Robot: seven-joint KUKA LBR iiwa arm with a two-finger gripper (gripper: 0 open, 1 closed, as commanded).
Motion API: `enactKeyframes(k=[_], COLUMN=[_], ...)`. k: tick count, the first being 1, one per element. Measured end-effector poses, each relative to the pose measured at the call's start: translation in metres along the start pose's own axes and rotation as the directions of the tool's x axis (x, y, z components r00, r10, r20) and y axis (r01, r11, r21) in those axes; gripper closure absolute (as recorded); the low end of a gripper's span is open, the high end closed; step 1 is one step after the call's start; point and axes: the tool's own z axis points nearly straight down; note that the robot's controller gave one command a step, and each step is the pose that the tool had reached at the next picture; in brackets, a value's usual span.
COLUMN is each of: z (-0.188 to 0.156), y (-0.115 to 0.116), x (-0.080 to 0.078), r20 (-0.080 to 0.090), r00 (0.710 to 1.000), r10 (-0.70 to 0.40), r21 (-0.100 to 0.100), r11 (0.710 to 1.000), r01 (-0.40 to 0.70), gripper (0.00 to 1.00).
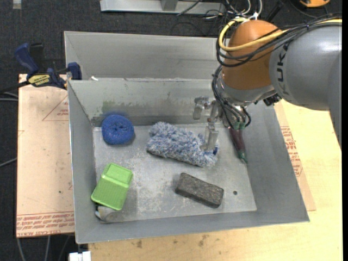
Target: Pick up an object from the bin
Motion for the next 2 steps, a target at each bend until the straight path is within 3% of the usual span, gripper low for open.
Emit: enactKeyframes(k=[1, 2], z=[0.070, 0.096], y=[0.010, 0.021], x=[0.009, 0.013], r20=[0.000, -0.003], r00=[0.985, 0.932], r10=[0.170, 0.362], r21=[0.000, 0.002], r11=[0.985, 0.932], r01=[-0.170, -0.362], gripper=[0.00, 1.00])
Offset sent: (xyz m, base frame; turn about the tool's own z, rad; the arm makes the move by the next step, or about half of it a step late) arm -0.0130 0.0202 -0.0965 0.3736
